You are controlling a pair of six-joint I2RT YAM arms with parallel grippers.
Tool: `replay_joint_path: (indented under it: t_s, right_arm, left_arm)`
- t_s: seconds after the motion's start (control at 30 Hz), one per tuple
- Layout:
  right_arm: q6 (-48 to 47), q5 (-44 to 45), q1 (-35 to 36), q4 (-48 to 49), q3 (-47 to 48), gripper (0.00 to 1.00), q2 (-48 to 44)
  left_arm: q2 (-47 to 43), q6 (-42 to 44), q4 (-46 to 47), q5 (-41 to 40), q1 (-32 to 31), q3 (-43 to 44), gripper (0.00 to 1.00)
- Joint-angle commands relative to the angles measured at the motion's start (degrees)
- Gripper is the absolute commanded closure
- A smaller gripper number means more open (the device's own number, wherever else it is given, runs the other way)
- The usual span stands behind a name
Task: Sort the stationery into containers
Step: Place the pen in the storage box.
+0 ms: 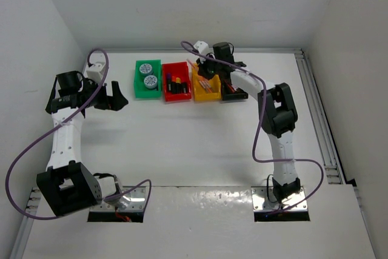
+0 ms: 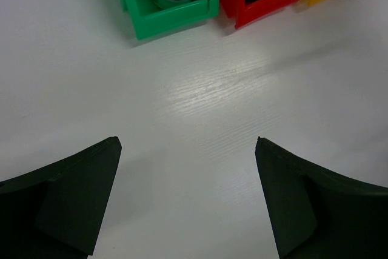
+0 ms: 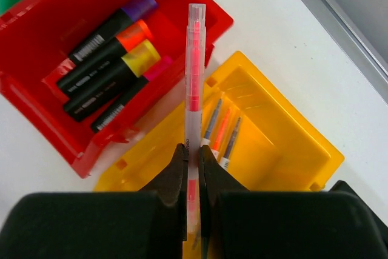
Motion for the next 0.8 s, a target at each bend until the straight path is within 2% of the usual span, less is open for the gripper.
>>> replay_joint_path:
  t_s: [0.0,0.3,0.5,0.7,0.77]
  right_arm:
    - [-1.77,0.20,-1.62,4.03,1.15,1.00,0.97]
    - [-2.39,0.20,-3.73,0.61,0.18,1.00,1.67]
    - [-2.65,-2.00,-3.38,-3.69,0.80,0.88,2.28]
    - [-1.87,-1.48,-3.29,-5.81,0.18,0.87,1.94]
    - [-0.99,-0.51,-2.86,-6.51,0.71,0.71,1.76]
  left_arm:
    - [-1.03,0.62,1.02,-0.49,0.44,1.81,0.00]
    - [-0.15,-0.70,1.82,-1.19,0.36,1.72,0.00]
    - [0.20,-1.49,2.17,-2.33,0.36,2.42,0.00]
    - [0.46,-0.88,0.59,-2.96,0.44,3.39,0.00]
    - [0.20,-0.62,0.32,-3.04,0.44,3.30,0.00]
